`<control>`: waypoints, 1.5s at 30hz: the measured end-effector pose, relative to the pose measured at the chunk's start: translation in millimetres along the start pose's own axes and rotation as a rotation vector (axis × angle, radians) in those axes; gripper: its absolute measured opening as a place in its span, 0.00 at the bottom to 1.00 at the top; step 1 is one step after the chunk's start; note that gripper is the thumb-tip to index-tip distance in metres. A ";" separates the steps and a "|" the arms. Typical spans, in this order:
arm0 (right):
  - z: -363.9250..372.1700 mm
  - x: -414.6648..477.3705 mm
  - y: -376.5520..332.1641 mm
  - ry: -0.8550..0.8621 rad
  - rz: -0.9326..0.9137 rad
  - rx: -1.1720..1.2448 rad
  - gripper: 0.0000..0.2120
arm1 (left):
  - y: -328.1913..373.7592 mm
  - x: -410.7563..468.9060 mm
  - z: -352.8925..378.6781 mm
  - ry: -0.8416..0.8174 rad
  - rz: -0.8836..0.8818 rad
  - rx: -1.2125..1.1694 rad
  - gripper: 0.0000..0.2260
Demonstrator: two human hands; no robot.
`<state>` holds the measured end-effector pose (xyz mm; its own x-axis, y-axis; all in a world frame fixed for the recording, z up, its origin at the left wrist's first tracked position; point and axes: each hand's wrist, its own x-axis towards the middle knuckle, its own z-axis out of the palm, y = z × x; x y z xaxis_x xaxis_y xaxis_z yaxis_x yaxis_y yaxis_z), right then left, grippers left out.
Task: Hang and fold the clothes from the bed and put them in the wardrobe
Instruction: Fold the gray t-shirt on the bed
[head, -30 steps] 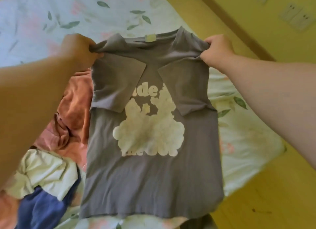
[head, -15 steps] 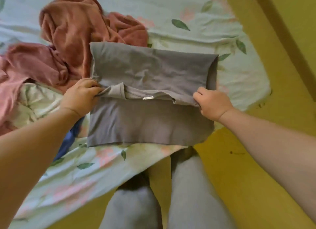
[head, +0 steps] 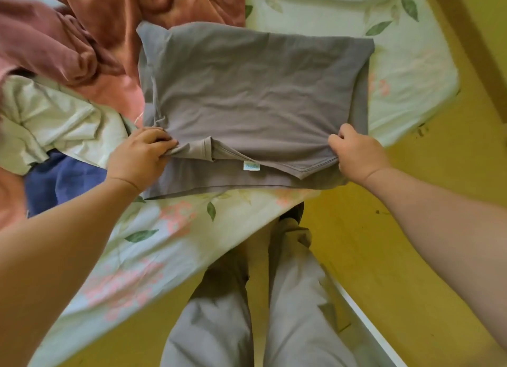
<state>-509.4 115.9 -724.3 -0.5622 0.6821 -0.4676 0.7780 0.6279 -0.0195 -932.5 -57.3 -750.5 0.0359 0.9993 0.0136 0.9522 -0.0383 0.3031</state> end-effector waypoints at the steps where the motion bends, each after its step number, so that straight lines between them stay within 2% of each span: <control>1: 4.6 -1.1 0.4 0.000 0.022 0.034 0.11 | 1.9 -2.4 1.7 -0.006 -0.028 -0.002 0.09; 4: 11.6 6.4 7.2 0.037 0.133 0.204 0.13 | 7.0 -7.4 4.1 0.015 -0.103 -0.027 0.08; 6: 9.4 13.1 14.2 0.058 0.175 0.285 0.13 | 7.1 -7.3 5.3 0.016 -0.065 -0.032 0.06; 7: 7.6 13.7 16.1 0.030 0.155 0.272 0.13 | 6.5 -7.3 5.5 -0.014 -0.006 -0.032 0.10; 9: 5.1 10.5 13.8 -0.078 0.074 0.179 0.11 | 3.2 -8.6 7.5 -0.159 0.105 0.046 0.19; 11: 3.1 4.7 3.4 -0.184 -0.009 0.007 0.09 | 6.1 -12.7 7.2 -0.268 0.108 0.217 0.21; 13: 7.2 -1.9 -10.7 -0.238 -0.097 -0.193 0.10 | 17.0 -22.4 9.8 -0.306 0.071 0.285 0.24; 15: 14.9 -9.3 -22.3 -0.264 -0.104 -0.294 0.13 | 31.3 -29.4 12.1 -0.314 0.134 0.300 0.28; 17: 20.2 -14.8 -28.8 -0.288 -0.034 -0.301 0.16 | 40.1 -32.4 13.2 -0.281 0.231 0.291 0.27; 20: 23.1 -17.2 -30.8 -0.284 0.007 -0.296 0.16 | 47.6 -32.9 13.6 -0.235 0.264 0.248 0.23; 24: 14.9 -13.1 -24.8 -0.236 -0.014 -0.262 0.12 | 61.7 -25.4 4.6 -0.510 0.255 0.188 0.18; 26: 6.0 -3.8 -19.8 -0.179 0.009 -0.164 0.09 | 65.0 -5.9 -4.5 -0.470 0.100 0.118 0.19; 30: -18.7 38.1 3.3 0.014 0.300 0.285 0.07 | 50.9 68.1 -24.1 -0.039 -0.563 -0.112 0.11; 33: -39.9 82.5 30.4 0.137 0.550 0.560 0.12 | 30.6 131.8 -41.6 0.070 -1.002 -0.228 0.18; 35: -52.3 111.8 50.4 0.196 0.717 0.715 0.17 | 15.6 165.9 -49.0 0.063 -1.196 -0.286 0.24; 37: -59.3 138.8 69.0 0.210 0.872 0.859 0.20 | 5.1 186.9 -51.0 -0.001 -1.290 -0.393 0.27; 39: -60.8 160.1 83.2 0.239 0.985 1.007 0.22 | -0.6 195.3 -49.1 -0.041 -1.291 -0.519 0.26; 42: -60.8 178.7 93.9 0.245 1.040 1.262 0.24 | -6.2 205.6 -49.2 0.047 -1.344 -0.663 0.28; 45: -62.0 189.5 100.4 0.208 1.022 1.326 0.24 | -11.5 218.1 -55.8 0.135 -1.487 -0.828 0.33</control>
<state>-555.2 331.5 -760.1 0.3445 0.6838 -0.6432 0.4424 -0.7226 -0.5312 -952.5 161.0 -697.8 -0.7368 0.1669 -0.6552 -0.2627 0.8223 0.5048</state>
